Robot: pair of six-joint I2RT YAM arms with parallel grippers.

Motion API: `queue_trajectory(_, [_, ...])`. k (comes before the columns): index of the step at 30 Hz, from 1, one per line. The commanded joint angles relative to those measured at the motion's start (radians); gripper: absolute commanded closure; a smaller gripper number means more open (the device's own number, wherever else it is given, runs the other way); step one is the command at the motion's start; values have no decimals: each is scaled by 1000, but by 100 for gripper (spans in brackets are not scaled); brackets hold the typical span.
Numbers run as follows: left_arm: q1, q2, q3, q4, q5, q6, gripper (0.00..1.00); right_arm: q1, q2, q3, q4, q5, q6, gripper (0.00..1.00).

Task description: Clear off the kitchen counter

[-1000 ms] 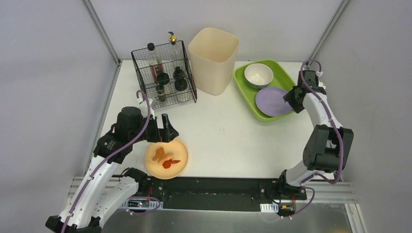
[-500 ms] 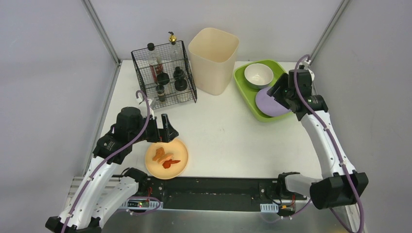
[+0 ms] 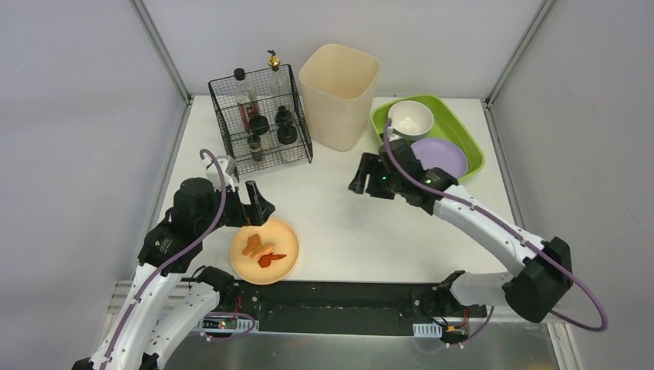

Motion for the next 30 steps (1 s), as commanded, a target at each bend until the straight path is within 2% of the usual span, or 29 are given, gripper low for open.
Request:
queue_trajectory(1, [14, -7, -7, 19, -65, 10, 0, 147, 102, -32, 164, -59, 49, 35])
queue_trajectory(5, [13, -13, -2, 11, -93, 9, 0, 243, 254, -39, 278, -127, 100, 35])
queue_trajectory(11, [12, -48, -19, -4, -118, 9, 0, 387, 467, 26, 339, -109, 117, 35])
queue_trajectory(14, [13, -64, -24, -10, -113, 9, 0, 414, 530, 31, 396, -127, 140, 35])
queue_trajectory(21, [13, -78, -39, -12, -128, 20, 0, 447, 558, -10, 530, -160, 158, 35])
queue_trajectory(30, [13, -76, -42, -17, -136, 26, 0, 477, 592, -2, 572, -160, 183, 35])
